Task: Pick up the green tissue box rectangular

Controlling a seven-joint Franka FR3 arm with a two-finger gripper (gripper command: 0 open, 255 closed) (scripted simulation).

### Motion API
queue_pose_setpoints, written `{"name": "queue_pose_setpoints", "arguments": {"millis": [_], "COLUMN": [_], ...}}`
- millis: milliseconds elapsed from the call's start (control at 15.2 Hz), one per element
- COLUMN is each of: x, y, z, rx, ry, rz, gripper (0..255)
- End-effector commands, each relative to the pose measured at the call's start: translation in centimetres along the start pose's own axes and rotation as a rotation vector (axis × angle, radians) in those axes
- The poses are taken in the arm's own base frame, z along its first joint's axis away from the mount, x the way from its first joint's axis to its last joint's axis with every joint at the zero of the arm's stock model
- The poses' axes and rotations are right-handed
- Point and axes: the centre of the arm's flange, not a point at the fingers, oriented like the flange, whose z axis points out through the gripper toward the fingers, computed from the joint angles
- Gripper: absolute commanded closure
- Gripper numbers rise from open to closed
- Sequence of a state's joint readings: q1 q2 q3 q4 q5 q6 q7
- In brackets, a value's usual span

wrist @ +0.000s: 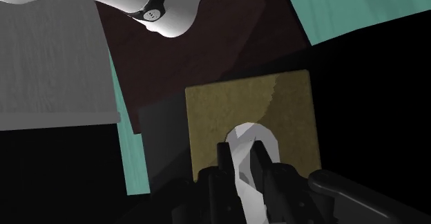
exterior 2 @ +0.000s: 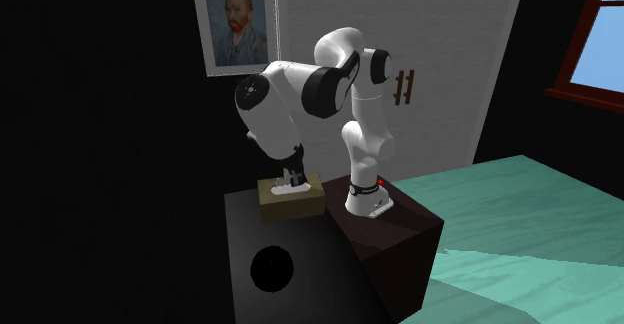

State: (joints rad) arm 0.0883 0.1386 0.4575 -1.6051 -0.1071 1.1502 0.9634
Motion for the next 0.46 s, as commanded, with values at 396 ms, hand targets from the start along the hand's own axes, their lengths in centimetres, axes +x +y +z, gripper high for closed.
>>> {"name": "queue_pose_setpoints", "arguments": {"millis": [396], "x": [-1.0], "y": [1.7], "z": [-2.7], "rx": [0.0], "ry": [0.0], "rz": [0.0], "gripper": [255]}}
